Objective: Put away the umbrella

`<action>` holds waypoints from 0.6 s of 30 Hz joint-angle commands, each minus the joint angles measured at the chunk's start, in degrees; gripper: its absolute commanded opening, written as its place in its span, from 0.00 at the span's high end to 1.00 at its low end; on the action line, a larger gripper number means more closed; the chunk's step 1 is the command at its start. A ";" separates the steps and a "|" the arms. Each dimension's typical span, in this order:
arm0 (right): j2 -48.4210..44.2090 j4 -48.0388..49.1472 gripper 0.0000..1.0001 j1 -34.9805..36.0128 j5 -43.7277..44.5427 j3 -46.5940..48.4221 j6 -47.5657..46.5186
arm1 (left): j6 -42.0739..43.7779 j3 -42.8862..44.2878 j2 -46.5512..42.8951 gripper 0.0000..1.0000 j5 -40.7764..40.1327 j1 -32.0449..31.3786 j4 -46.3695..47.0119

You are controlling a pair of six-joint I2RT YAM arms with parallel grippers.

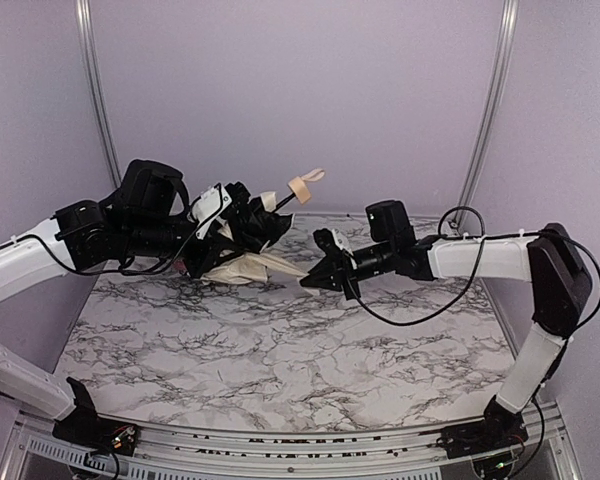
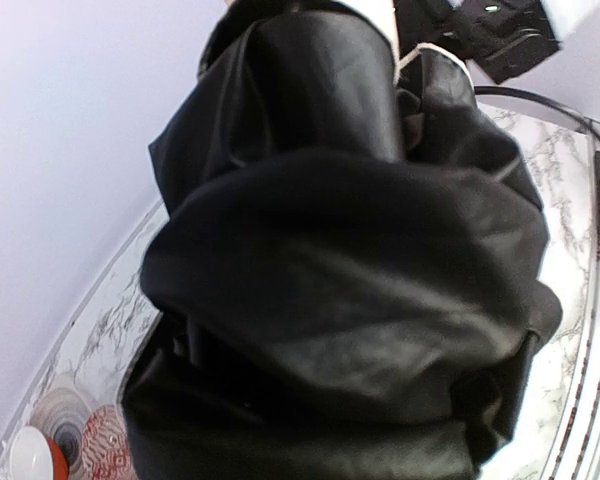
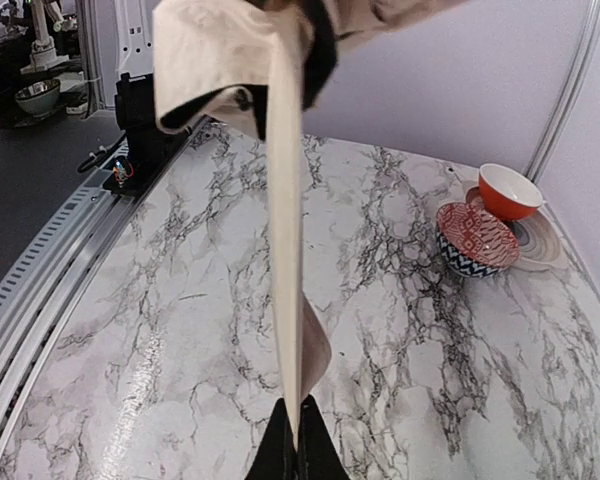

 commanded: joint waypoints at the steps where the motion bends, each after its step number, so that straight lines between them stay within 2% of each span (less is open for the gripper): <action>1: -2.19 -2.29 1.00 1.92 3.40 -6.61 4.95 | -3.60 3.79 3.01 1.00 -9.35 2.13 -4.75; 4: -4.24 -5.77 1.00 4.95 1.54 -7.82 6.01 | -3.48 4.61 7.12 1.00 -13.65 3.81 -6.98; 11: -7.50 -16.43 1.00 8.65 -0.46 -8.86 3.33 | -4.90 5.93 11.21 1.00 -14.86 7.15 -8.03; 15: -6.72 -14.96 1.00 7.81 2.86 -13.53 2.37 | -4.42 6.73 8.63 1.00 -3.89 7.27 -6.73; 18: -3.89 -8.20 1.00 5.03 2.56 -16.20 5.44 | -4.21 5.13 4.11 1.00 7.05 7.24 -3.81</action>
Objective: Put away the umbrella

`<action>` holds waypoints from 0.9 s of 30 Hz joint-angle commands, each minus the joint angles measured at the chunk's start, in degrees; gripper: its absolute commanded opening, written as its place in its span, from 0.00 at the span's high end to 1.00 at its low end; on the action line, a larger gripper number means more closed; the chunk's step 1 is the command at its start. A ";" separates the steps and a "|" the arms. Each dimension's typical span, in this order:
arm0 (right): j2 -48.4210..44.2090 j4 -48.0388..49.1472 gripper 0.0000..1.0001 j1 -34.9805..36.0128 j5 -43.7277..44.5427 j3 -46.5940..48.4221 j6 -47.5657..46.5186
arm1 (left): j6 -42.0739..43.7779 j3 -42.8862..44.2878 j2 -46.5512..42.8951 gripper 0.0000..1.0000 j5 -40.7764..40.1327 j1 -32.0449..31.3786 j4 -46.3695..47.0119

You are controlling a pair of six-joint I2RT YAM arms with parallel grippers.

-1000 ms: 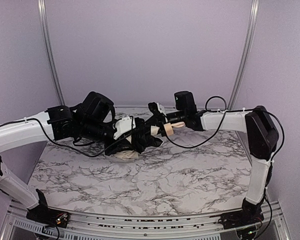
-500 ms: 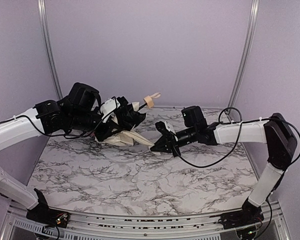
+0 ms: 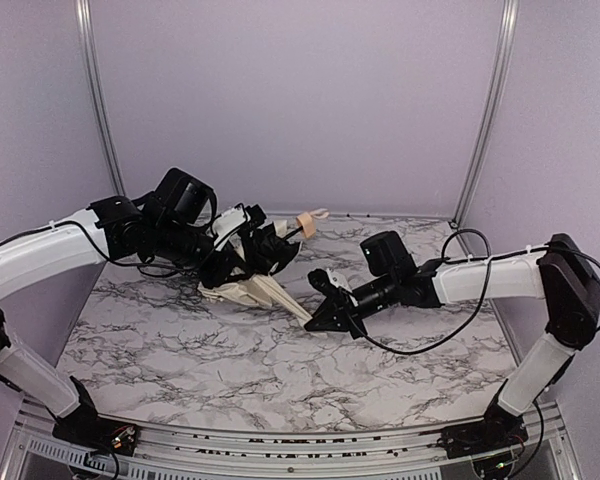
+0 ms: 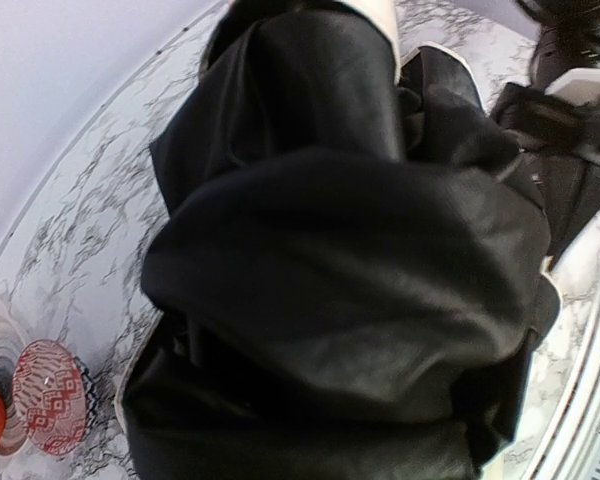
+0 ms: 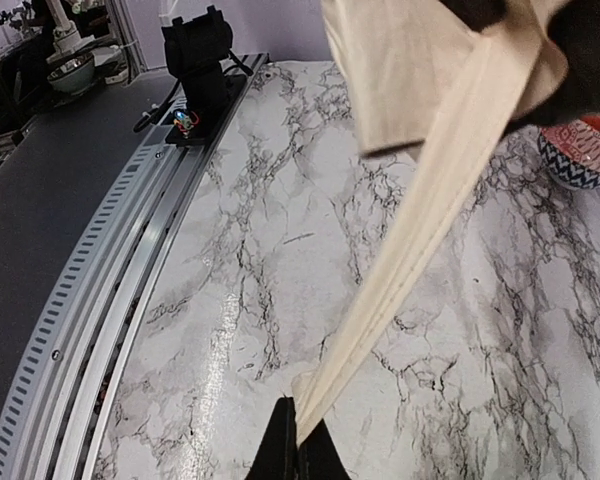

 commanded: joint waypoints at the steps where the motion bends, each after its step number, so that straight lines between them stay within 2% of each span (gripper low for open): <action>1: 3.90 -0.41 1.00 -3.26 -1.90 -4.59 2.57 | 0.15 1.00 -8.46 1.00 8.08 3.13 4.00; 6: 8.61 3.81 1.00 -7.10 -2.96 -0.74 2.20 | 0.85 -2.27 -12.33 1.00 20.56 2.26 2.74; 11: 14.98 -3.27 1.00 -10.88 -2.21 11.49 -3.49 | 4.10 -6.19 -12.98 1.00 23.56 -3.26 -2.12; 16: 18.32 -5.12 1.00 -11.88 2.86 23.22 -7.26 | 10.13 -8.36 -13.86 1.00 30.38 -8.89 -2.85; 20: 16.55 -0.97 1.00 -13.16 3.89 27.14 -8.60 | 13.90 -8.21 -11.89 1.00 31.65 -10.19 -5.55; 23: 13.34 3.78 1.00 -15.26 0.68 26.04 -8.88 | 15.71 -9.24 -12.02 1.00 32.41 -11.18 -5.72; 27: 7.88 6.09 1.00 -14.09 1.23 24.57 -14.15 | 17.24 -8.78 -7.91 1.00 29.61 -13.36 -8.31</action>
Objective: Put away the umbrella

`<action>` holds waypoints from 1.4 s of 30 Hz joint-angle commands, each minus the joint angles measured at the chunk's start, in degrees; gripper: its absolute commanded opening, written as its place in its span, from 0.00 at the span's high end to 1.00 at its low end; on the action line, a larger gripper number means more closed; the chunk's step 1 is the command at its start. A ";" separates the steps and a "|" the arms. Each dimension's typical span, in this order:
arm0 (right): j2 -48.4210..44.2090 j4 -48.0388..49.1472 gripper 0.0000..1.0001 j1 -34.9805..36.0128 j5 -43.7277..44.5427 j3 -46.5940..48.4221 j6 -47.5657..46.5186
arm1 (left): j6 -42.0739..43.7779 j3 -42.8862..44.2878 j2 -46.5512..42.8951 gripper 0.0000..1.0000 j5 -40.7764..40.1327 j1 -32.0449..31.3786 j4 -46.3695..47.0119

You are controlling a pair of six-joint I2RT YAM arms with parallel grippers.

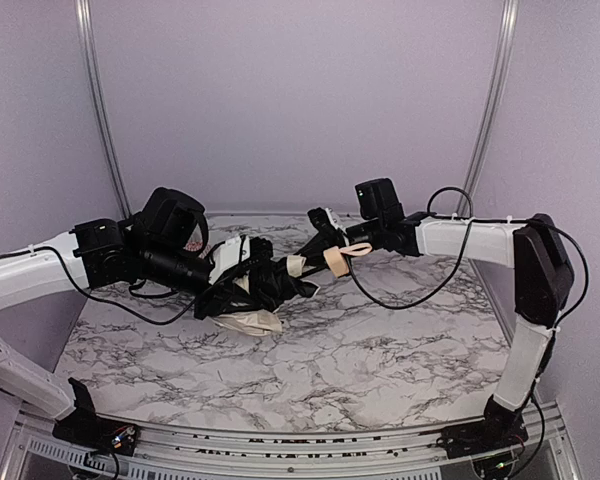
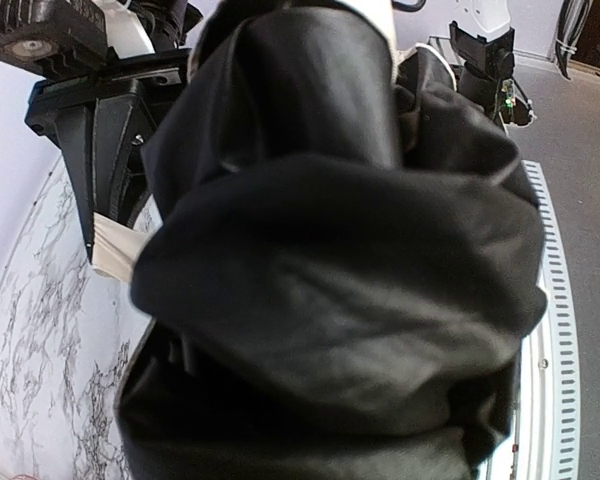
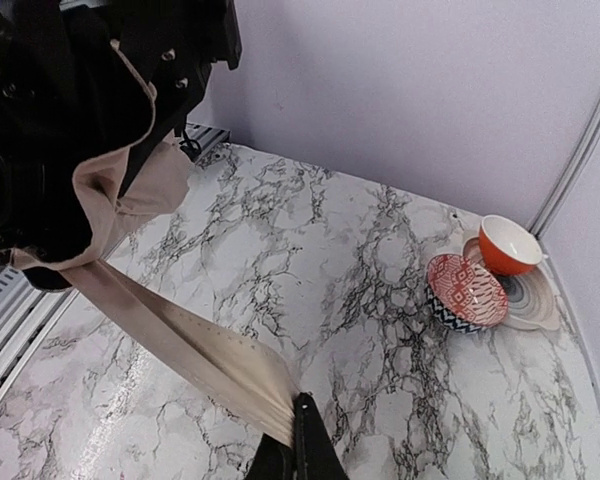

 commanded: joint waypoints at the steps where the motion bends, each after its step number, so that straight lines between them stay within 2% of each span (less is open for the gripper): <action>1: -7.27 8.26 1.00 -5.52 11.66 -0.50 -5.48 | 5.40 0.76 2.66 1.00 13.96 -6.57 -13.70; 6: -13.41 10.03 1.00 -3.75 11.28 -3.09 -10.76 | 11.02 5.13 11.00 1.00 11.47 -11.08 -21.55; 11: -14.05 -1.46 1.00 -3.87 6.65 2.46 -18.68 | 14.23 2.45 9.42 1.00 9.09 -11.46 -20.84; 14: -13.63 -7.85 1.00 -2.29 6.83 6.22 -22.25 | 11.61 2.81 11.50 1.00 -2.43 -13.78 -20.21; 16: -14.80 -6.96 1.00 -0.02 10.90 5.44 -22.82 | 9.65 4.79 16.33 1.00 -11.14 -14.95 -22.54; 20: -19.23 7.80 1.00 4.73 23.77 -3.84 -21.99 | 9.08 6.77 25.16 1.00 -18.64 -15.41 -24.93; 24: -22.99 23.44 1.00 5.94 24.19 -13.88 -14.74 | 9.76 5.79 28.13 1.00 -20.06 -15.28 -19.16; 26: -22.89 30.82 1.00 8.79 27.89 -19.81 -11.50 | 9.97 4.24 29.05 1.00 -19.41 -14.83 -14.25; 29: -19.30 41.94 1.00 15.00 32.59 -26.65 -9.58 | 9.73 3.66 32.21 1.00 -17.09 -13.57 -9.56; 31: -16.72 47.76 1.00 15.76 32.22 -29.47 -1.57 | 10.01 3.80 34.76 1.00 -16.17 -12.59 -8.85; 34: -14.43 55.37 0.99 16.15 30.72 -34.66 4.77 | 10.73 2.92 38.02 1.00 -14.74 -10.84 -8.31; 37: -11.94 55.31 0.96 16.21 30.14 -36.62 7.99 | 12.20 2.81 40.23 1.00 -12.19 -10.00 -8.79; 40: -11.19 53.73 0.95 15.77 35.73 -38.03 11.11 | 12.47 3.56 41.41 1.00 -8.43 -9.26 -9.41; 42: -12.57 55.23 0.90 14.43 38.88 -40.36 13.29 | 12.13 3.63 41.80 1.00 -6.24 -8.71 -9.87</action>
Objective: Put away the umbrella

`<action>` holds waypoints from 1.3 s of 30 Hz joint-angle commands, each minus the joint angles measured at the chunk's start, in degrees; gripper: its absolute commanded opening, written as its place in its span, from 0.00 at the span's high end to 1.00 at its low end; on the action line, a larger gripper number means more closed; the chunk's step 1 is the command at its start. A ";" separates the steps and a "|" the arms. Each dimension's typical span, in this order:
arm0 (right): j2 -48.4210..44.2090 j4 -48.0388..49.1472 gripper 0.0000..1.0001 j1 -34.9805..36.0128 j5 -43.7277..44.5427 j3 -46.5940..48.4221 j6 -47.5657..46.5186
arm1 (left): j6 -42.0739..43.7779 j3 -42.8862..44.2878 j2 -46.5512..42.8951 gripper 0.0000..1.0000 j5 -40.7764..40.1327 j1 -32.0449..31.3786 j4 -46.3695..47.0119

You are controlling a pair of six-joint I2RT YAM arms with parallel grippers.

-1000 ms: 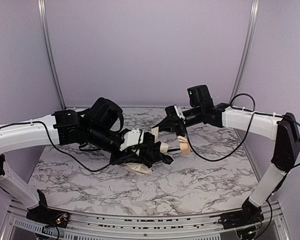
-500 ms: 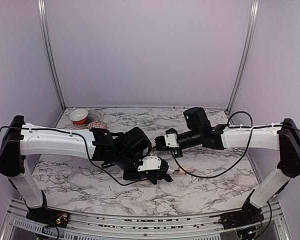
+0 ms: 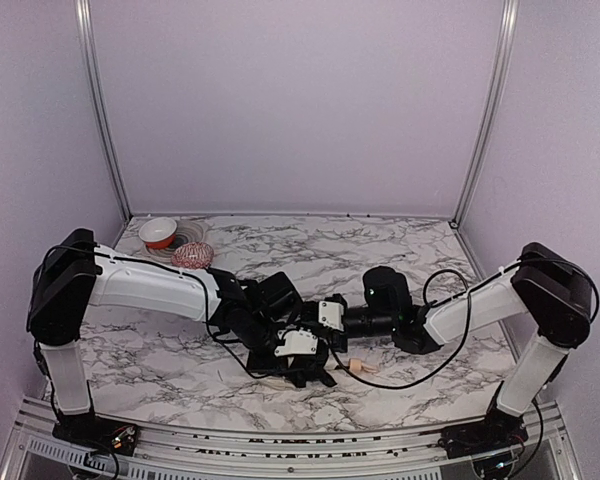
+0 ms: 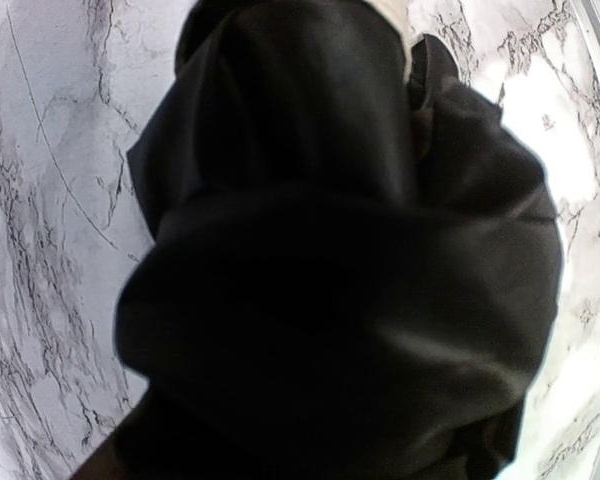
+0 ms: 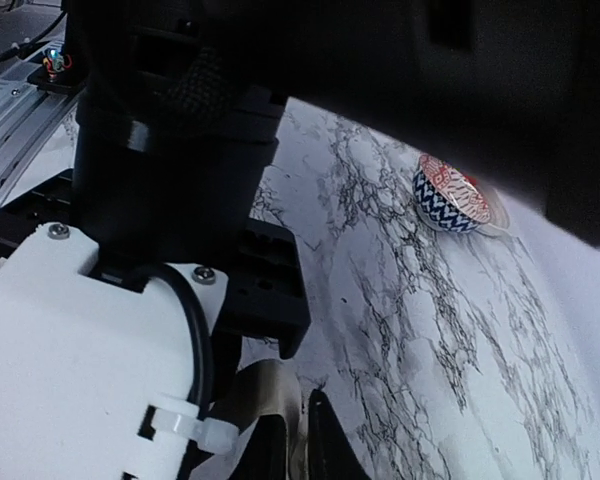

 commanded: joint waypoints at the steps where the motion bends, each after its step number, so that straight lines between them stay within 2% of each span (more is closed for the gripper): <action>1: -3.48 13.85 0.87 -2.94 6.39 -1.33 9.99 | 0.59 -2.95 6.51 1.00 5.91 0.38 -9.36; 3: -6.30 10.98 0.78 -5.80 8.10 -2.14 12.29 | 0.57 -3.19 6.89 1.00 6.03 0.87 -9.78; 5: -9.36 5.61 0.63 -9.04 8.66 -2.06 14.77 | 0.22 -3.20 7.56 1.00 5.67 1.38 -10.23; 7: -12.81 -0.11 0.53 -11.00 10.46 -2.21 15.74 | -0.09 -2.90 8.15 1.00 5.56 1.86 -10.65; 10: -19.34 -7.03 0.46 -11.35 12.64 -3.91 14.32 | -0.02 -2.46 8.48 1.00 7.44 2.49 -10.64; 13: -25.79 -10.19 0.38 -10.80 9.24 -7.10 14.09 | 0.37 -2.26 8.66 1.00 9.30 3.23 -10.68; 14: -27.49 -11.63 0.26 -9.71 8.76 -7.65 13.47 | 0.52 -2.22 8.68 1.00 9.72 3.43 -10.68; 15: -29.05 -13.55 0.22 -8.17 9.06 -8.41 12.44 | 0.69 -2.24 8.63 1.00 10.32 3.60 -10.68; 18: -32.19 -18.89 0.21 -0.11 11.92 -9.62 9.95 | 1.08 -2.10 8.74 1.00 12.60 3.98 -10.84; 21: -34.96 -18.99 0.24 5.71 11.86 -12.47 11.09 | 1.32 -1.68 9.20 1.00 14.44 4.27 -11.31; 26: -35.55 -19.16 0.28 10.31 15.69 -16.68 7.72 | 1.67 -0.46 10.20 1.00 16.33 4.99 -12.68; 30: -30.71 -16.49 0.25 11.85 21.20 -17.23 4.51 | 1.48 -0.04 10.58 1.00 16.84 5.39 -13.03; 35: -18.52 -8.19 0.20 11.78 30.08 -14.85 2.32 | 1.45 0.66 10.43 1.00 16.89 5.38 -13.36; 39: -10.06 -5.34 0.19 11.59 30.65 -10.30 1.82 | 1.45 0.68 10.36 1.00 16.94 5.42 -13.49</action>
